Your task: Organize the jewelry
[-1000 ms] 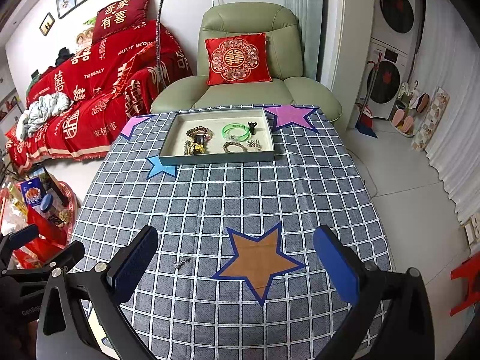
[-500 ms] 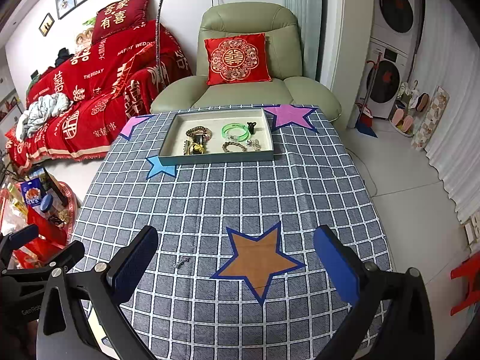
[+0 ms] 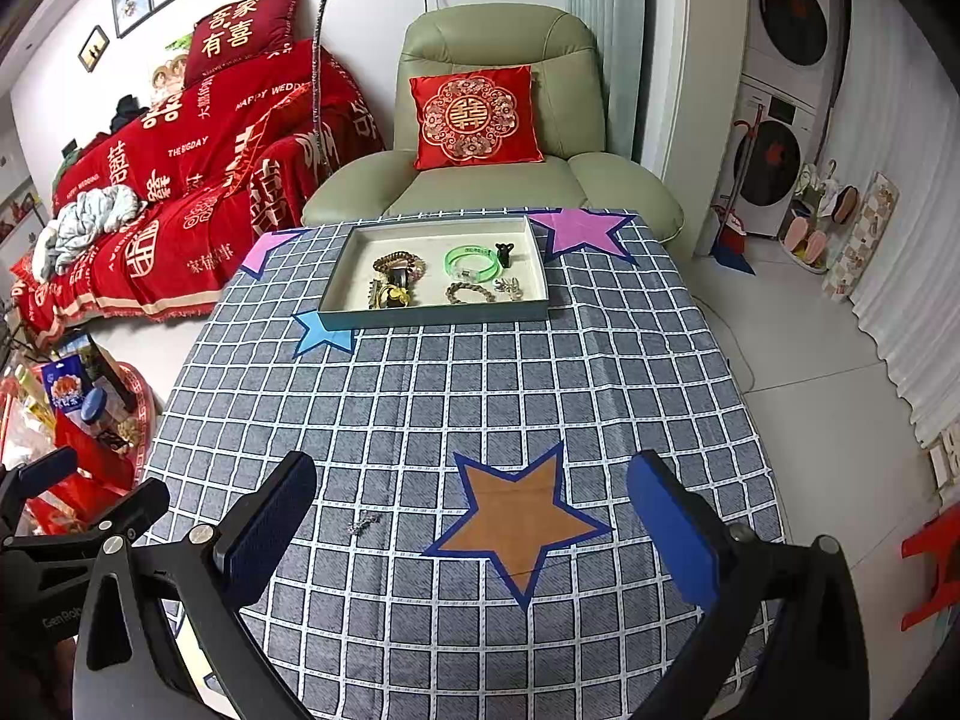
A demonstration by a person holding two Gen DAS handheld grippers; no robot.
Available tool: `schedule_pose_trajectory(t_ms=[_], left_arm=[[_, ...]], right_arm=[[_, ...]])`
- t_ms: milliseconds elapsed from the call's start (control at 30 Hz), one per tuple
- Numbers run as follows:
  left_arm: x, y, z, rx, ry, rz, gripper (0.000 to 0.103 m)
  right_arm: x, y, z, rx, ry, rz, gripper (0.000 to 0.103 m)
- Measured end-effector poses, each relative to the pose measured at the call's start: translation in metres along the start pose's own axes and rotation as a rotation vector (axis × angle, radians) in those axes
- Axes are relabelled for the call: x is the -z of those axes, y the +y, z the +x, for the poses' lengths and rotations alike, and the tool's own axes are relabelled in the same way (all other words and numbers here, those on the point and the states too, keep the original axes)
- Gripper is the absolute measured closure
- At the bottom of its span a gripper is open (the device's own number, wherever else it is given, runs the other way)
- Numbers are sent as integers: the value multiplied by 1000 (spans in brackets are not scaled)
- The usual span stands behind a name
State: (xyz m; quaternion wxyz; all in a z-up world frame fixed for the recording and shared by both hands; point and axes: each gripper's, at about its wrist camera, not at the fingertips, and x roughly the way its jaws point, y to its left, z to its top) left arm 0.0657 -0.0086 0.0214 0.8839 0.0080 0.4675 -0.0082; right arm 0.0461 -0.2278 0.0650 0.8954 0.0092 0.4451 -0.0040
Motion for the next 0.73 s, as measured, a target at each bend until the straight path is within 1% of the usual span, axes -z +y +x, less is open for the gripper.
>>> schedule_pose_trajectory(t_ms=[733], left_arm=[[1,-2,3,13,-3,-2,0]], right_arm=[[6,1,4,0,8,2,0]])
